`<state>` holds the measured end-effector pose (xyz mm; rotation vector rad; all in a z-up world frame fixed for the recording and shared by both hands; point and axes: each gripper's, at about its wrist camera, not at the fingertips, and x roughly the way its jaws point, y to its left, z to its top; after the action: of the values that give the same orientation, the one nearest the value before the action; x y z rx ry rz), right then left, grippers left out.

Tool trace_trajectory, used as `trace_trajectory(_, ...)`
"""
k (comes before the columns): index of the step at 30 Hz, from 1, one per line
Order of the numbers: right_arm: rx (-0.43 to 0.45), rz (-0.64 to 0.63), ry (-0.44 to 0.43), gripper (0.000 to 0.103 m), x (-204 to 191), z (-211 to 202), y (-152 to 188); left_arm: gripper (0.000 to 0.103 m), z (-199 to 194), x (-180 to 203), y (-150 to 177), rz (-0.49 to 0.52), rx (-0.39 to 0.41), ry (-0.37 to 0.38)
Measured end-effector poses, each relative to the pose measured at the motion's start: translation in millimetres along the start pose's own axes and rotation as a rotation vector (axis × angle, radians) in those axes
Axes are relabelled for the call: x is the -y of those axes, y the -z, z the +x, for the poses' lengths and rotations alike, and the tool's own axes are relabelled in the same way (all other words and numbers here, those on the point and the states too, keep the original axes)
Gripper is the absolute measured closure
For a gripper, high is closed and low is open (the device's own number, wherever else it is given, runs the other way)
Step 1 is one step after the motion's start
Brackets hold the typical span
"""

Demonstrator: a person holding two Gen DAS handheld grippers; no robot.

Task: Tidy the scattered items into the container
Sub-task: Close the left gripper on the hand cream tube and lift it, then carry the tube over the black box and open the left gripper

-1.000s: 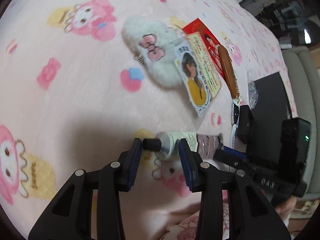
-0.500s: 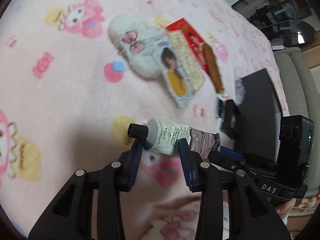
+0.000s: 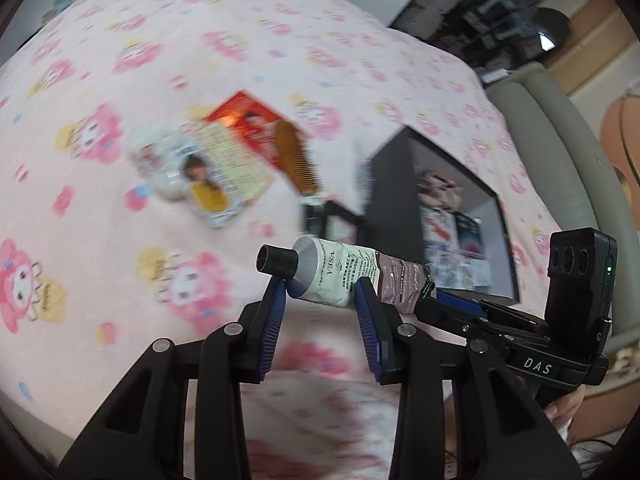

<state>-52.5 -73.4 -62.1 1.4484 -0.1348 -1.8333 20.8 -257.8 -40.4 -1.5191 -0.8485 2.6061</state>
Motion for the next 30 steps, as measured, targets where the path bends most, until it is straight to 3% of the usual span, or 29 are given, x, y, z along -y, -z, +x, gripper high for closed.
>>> trace_trajectory(5,0.071,0.017,0.036,0.074,35.5,-51.4,0.8,0.068,19.6,61.6,-7.8,0.047,0.004,0.051)
trace_trajectory(9,0.118,0.030,0.069,0.074,70.9,-86.7,-8.2,0.068,53.3,105.5,-25.1,0.036,-0.001,0.105)
trace_trajectory(10,0.124,0.032,0.071,0.074,77.6,-91.6,-12.4,0.068,62.1,115.9,-30.1,-0.017,0.027,0.089)
trace_trajectory(16,0.170,0.069,0.147,0.074,140.7,-134.7,-44.6,0.067,129.8,170.7,-66.8,-0.023,-0.028,0.145)
trace_trajectory(20,0.156,0.109,0.196,0.074,183.3,-129.9,-67.2,0.068,178.7,186.1,-78.7,-0.030,-0.093,0.116)
trace_trajectory(25,0.091,0.203,0.201,0.074,239.1,-101.4,-66.1,0.068,230.8,183.4,-79.3,-0.069,-0.204,0.074)
trace_trajectory(30,0.069,0.179,0.285,0.079,248.1,-88.7,-70.2,0.069,248.5,187.7,-79.1,-0.069,-0.252,0.007)
